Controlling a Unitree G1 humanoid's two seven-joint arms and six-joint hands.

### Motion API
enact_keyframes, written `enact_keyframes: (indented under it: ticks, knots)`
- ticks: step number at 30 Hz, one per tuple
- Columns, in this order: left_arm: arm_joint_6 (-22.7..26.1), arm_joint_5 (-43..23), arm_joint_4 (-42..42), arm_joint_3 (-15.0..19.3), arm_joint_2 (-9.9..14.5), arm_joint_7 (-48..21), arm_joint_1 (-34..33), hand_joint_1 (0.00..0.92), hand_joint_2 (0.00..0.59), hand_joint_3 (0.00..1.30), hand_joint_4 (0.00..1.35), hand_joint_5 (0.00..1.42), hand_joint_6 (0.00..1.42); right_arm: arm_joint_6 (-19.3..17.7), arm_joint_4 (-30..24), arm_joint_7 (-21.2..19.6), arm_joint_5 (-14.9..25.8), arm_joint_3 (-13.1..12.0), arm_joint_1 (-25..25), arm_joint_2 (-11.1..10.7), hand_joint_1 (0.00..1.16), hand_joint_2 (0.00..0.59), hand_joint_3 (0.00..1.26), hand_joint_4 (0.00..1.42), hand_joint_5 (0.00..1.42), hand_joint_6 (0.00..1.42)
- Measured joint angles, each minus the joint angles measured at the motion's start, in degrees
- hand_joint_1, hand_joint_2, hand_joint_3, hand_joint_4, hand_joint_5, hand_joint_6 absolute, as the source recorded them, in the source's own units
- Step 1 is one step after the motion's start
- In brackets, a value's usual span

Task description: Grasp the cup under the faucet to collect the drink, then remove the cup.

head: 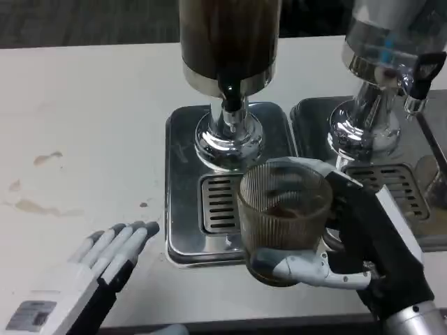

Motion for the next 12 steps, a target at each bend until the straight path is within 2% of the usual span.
enact_keyframes:
  ticks: [12]
  knots:
    - [0.11, 0.00, 0.00, -0.44, -0.42, 0.16, -0.48, 0.000, 0.124, 0.00, 0.00, 0.00, 0.00, 0.38, -0.02, -0.01, 0.00, -0.02, 0.01, 0.06, 1.02, 0.143, 0.80, 0.85, 0.99, 1.37]
